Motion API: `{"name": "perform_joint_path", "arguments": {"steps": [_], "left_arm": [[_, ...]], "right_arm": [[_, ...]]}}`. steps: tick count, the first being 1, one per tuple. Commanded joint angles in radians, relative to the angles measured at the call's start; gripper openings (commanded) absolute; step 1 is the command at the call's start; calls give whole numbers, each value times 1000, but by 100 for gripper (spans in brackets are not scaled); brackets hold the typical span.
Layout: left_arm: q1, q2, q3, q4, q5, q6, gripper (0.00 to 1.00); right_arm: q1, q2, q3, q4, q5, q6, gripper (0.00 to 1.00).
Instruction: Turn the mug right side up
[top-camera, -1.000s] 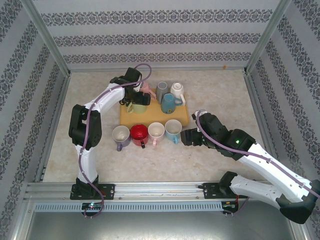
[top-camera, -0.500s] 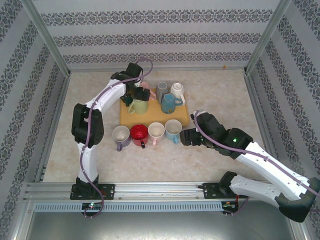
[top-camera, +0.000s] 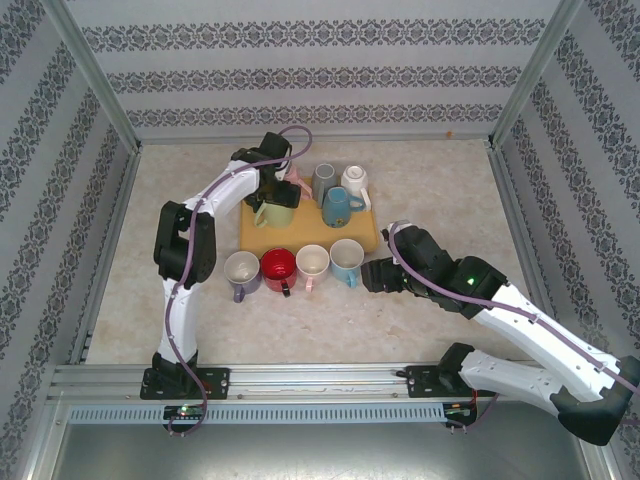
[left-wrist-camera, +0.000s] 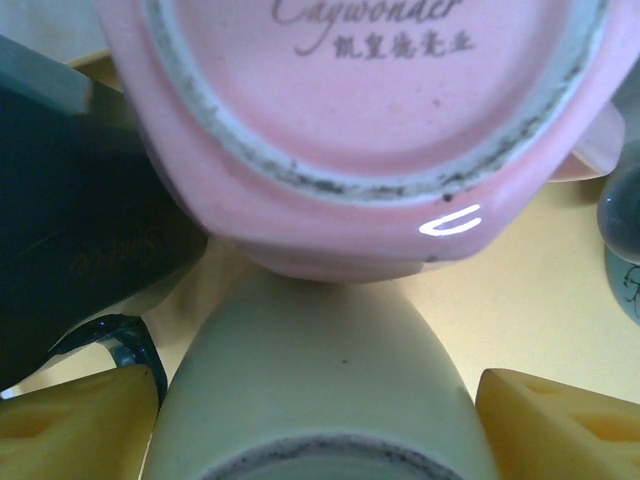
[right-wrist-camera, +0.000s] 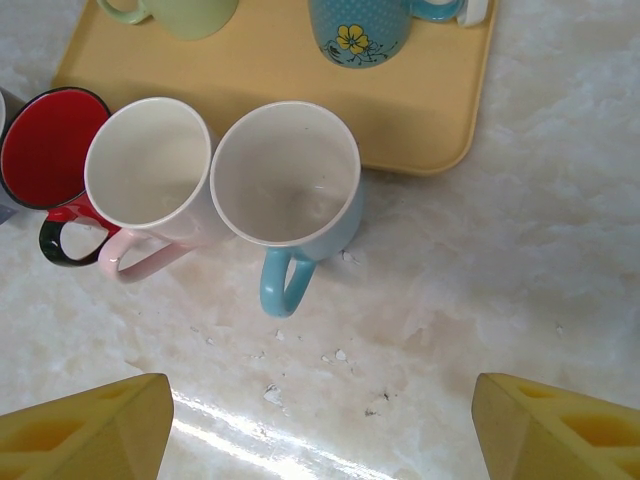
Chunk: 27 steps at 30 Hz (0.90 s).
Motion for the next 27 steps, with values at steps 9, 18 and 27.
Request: {"name": "perform_joint_path", "arguments": {"steps": [9,18,27], "left_arm": [[-13,-19,-15,-34,-5,25,91],[-13,-36,-56,-29,-2,24,92],[-14,-26,-53,-40,-32,19,66]], "right_arm": [[-6,-15,-20,-4,8,21,79],[-6,-17,-35,7,5,26,79],[-6,-34,-41,4,12,30,78]]}}
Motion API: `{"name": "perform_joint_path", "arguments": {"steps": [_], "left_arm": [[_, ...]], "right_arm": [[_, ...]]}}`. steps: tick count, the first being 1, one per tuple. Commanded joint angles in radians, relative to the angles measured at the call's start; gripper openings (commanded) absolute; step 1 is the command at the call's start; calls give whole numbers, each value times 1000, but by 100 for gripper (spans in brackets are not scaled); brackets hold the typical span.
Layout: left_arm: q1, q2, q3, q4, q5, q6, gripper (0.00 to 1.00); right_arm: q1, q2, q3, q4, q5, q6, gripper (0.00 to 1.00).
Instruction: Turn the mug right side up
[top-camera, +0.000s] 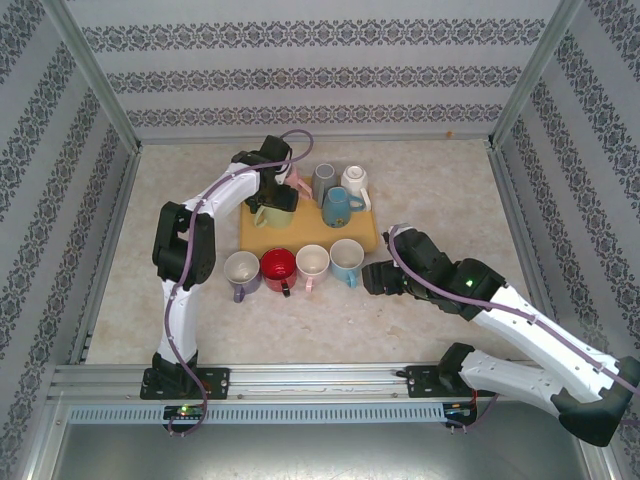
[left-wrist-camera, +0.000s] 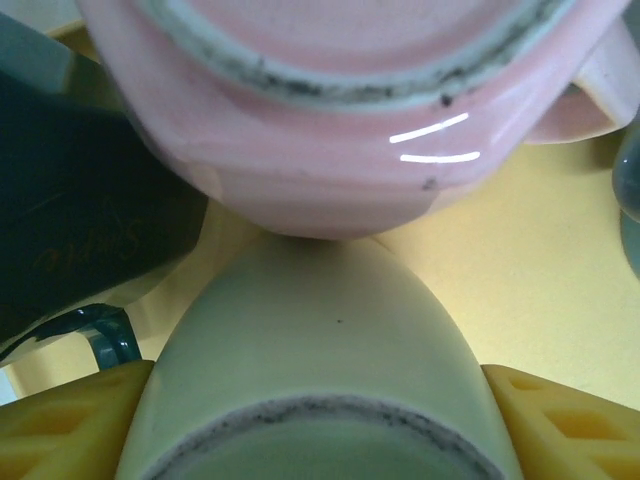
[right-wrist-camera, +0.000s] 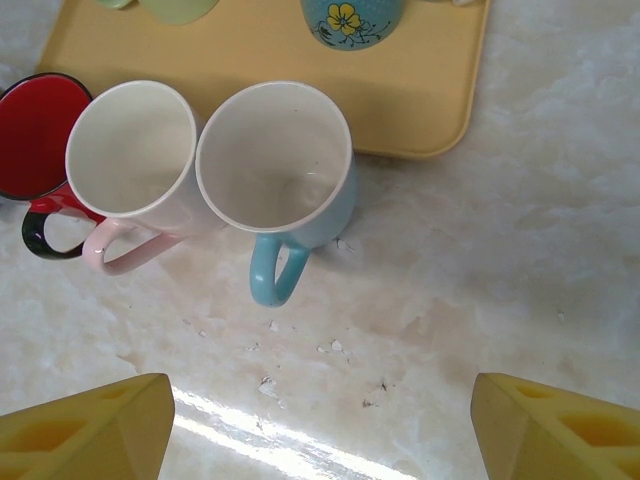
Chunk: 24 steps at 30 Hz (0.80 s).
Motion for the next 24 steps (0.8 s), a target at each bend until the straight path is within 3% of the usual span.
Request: {"name": "perform_joint_path", "arguments": {"steps": [1,7,16,20,24], "left_arm": [[-7,-17,-10,-43,-25,-1,64],[-7,-83,18,-65,-6,-30,54],[-3,-278,-1,-41,48,-97,53],[17,-363,-26,26,141,-245,53],[19,-486,-168,241,243,-427,53]], "right_arm": [[-6,-24,-9,4,15,11,78],[-6,-36,13,5,30,-2,78],[-12,-43,96,20,79,-42,78],[-26,-36,152,44,73,-54,78],[-70,1,245,50,41,-96,78]]}}
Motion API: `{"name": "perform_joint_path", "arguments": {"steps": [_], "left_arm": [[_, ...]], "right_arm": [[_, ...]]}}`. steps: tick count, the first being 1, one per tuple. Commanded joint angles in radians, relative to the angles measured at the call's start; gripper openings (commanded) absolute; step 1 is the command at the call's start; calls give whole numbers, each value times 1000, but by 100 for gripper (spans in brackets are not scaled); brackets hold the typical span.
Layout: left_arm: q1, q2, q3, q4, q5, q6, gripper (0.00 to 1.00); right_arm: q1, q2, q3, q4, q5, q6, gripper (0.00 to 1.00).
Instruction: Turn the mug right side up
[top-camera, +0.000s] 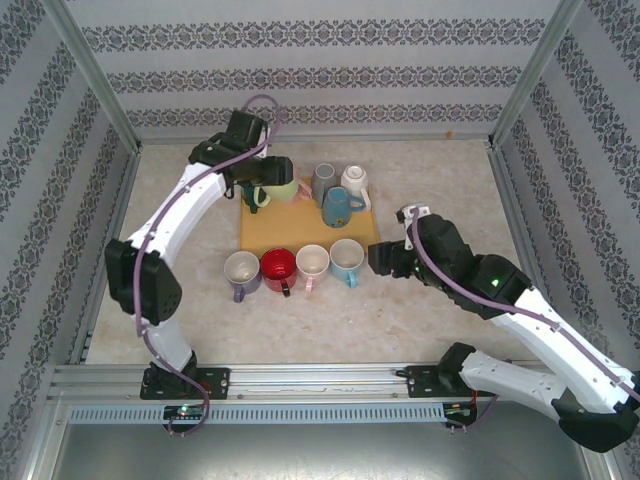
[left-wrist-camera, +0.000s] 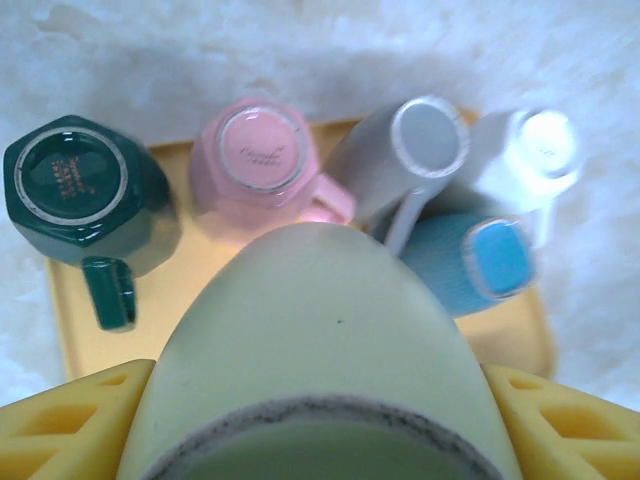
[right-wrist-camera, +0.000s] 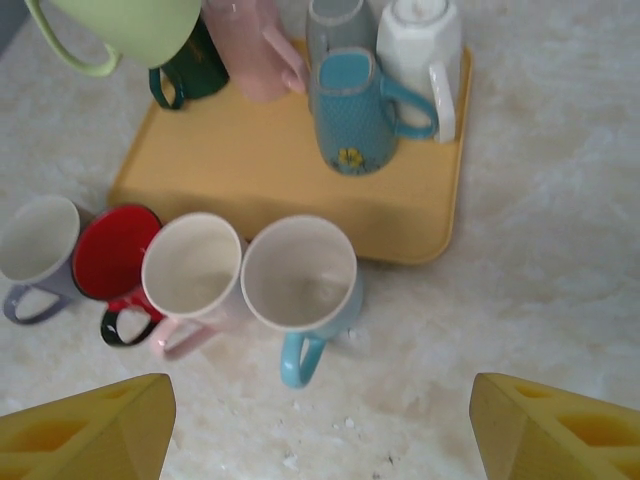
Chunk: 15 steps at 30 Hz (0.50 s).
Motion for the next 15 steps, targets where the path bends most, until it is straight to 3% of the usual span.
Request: {"name": "perform_joint_path", "arguments": {"steps": [1,3,6,11,15], "left_arm": [[11,-107,-110,251,136,-236,53],[12,-157,-187,406,221,-352,53],[13,-216,-309,670,325,-553,54],[12,-233,-453,1096,449,-869,54],[10,-210,-540,1443,456,-1097,54]], "right_arm": [[-39,30,101,21,18,-56,78],[-72,56,147,8,43,-79,80],[-158,79,191,52,-60,-85,83],[-303,104,218,161,-394,4,88],[-376,92,144,328,-647,106,90]]}}
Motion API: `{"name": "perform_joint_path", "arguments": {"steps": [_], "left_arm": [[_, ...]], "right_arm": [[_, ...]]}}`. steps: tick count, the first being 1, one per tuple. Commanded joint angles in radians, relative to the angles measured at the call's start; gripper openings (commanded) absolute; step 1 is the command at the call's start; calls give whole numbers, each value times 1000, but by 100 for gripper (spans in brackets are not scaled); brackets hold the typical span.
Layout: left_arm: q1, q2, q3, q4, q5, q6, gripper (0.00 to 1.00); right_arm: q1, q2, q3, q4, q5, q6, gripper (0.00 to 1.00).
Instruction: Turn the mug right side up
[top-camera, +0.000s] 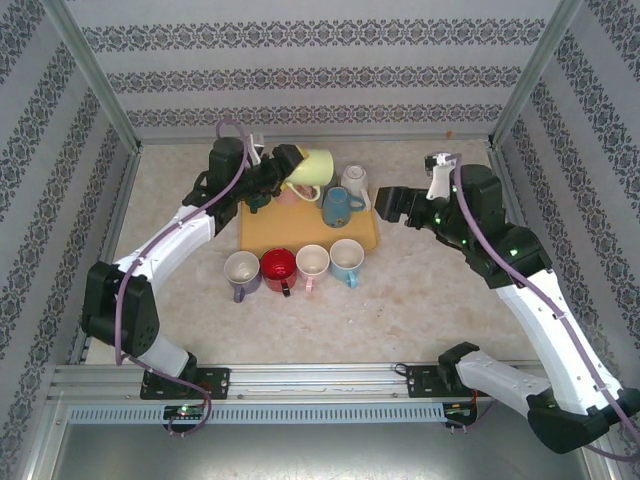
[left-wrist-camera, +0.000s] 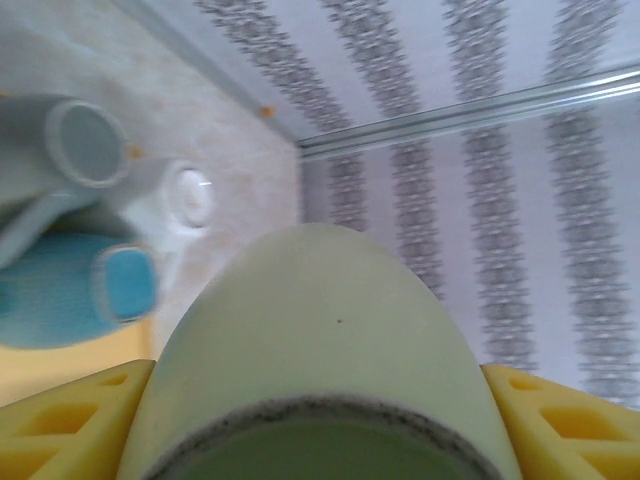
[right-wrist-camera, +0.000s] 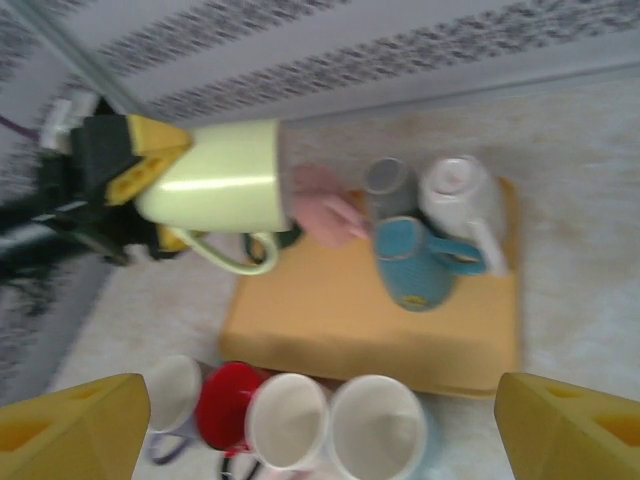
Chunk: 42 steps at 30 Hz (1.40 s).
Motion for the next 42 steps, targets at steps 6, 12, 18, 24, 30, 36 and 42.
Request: {"name": "perform_joint_path", "arguments": {"steps": [6,12,18,24,30,36,42], "left_arm": [[-13,39,-67,809,53,-512,52],[-19,-8,-105,730,51,-543,51],[-31,-32,-124,688,82,-622,51],[-37,-88,-122,508,121,-612,51],[-37,-113,-126,451,152,-627,51],[-37,-124,-129,435,161,-625,51],[-37,-116,-108,436,174,-626,51]], "right_arm": [[-62,17,-104,288,-412,164,87],[-94,77,-165,473,-486,264,75],[-94,186,-142,564,-570,274,72],[-82,286,-108,594,-631,288,71],[-81,322,-108,589,-636,289,67],[-33,368,-84,672,-729,329,62],[6,387,-84,705,-733,342,45]]}}
